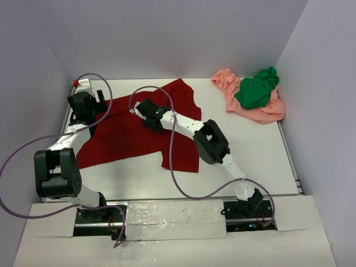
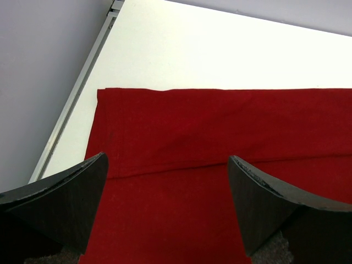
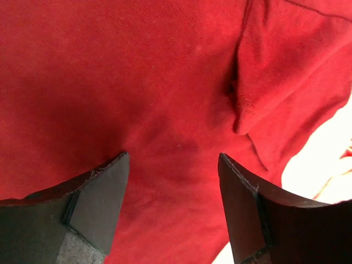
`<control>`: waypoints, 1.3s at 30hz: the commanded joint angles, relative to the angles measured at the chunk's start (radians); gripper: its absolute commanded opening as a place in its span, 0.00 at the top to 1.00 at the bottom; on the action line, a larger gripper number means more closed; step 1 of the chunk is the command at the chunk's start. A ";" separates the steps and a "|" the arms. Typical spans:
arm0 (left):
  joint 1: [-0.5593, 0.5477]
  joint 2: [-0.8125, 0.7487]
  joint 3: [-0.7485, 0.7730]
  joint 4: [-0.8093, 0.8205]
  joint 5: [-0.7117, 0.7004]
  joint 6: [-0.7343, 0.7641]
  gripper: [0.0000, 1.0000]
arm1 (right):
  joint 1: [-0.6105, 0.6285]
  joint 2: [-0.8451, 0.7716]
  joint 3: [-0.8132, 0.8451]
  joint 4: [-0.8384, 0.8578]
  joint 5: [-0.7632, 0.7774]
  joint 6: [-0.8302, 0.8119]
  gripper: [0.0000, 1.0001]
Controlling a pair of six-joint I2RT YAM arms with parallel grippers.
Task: Fold and stack the t-shirts
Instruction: Fold the tshirt
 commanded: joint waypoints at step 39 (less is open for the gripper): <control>-0.026 0.015 0.010 0.014 0.027 0.003 0.01 | -0.416 -0.054 0.180 -0.206 -0.494 0.542 0.50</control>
